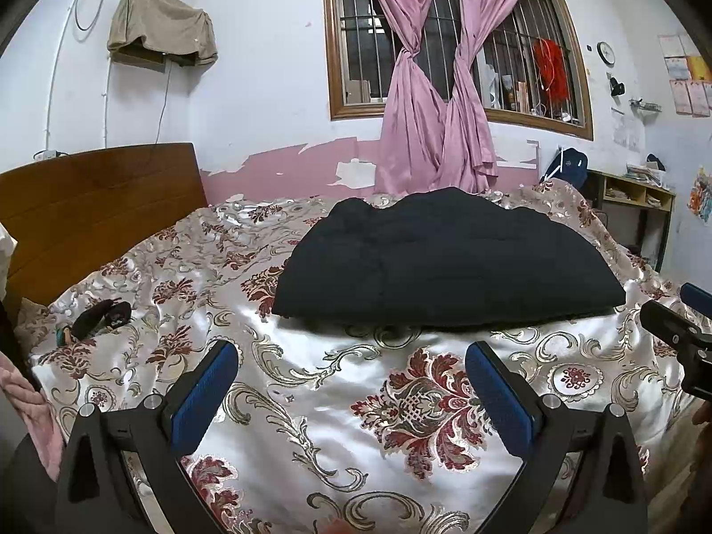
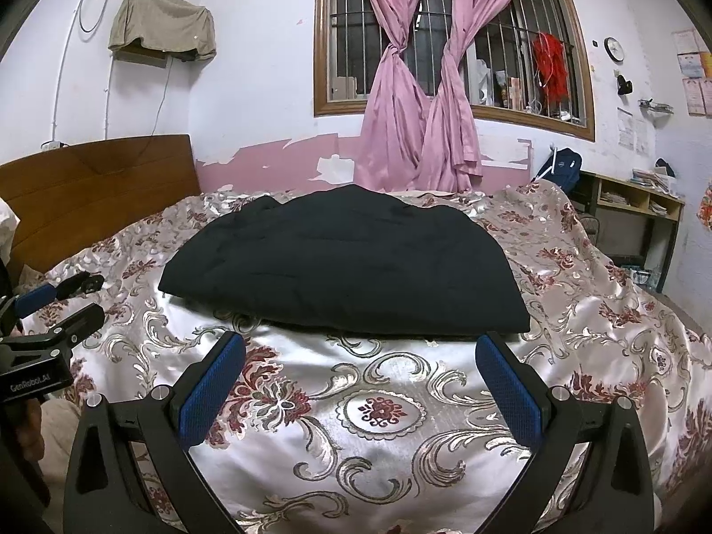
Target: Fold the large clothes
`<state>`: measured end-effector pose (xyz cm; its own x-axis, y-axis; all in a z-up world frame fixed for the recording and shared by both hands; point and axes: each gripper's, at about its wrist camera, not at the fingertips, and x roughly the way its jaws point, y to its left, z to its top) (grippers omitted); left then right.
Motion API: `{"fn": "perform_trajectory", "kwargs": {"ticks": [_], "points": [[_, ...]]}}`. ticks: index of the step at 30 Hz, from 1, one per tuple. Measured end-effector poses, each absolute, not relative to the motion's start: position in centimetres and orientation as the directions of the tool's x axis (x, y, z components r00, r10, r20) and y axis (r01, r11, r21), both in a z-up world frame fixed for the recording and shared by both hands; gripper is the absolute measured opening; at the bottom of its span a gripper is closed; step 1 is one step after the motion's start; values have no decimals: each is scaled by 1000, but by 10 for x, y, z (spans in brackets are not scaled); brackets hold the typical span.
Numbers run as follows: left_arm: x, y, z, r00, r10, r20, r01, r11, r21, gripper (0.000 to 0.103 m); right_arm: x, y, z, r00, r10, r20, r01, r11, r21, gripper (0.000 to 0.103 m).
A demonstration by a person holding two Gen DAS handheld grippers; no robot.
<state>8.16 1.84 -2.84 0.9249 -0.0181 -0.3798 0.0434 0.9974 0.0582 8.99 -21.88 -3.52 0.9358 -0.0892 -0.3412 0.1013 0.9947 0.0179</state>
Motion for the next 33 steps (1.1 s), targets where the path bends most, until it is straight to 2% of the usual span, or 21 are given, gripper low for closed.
{"fn": "perform_trajectory", "kwargs": {"ticks": [33], "points": [[80, 17, -28, 927, -18, -375, 42, 998, 55, 103, 89, -223, -35, 937, -94, -336, 109, 994, 27, 101]]}}
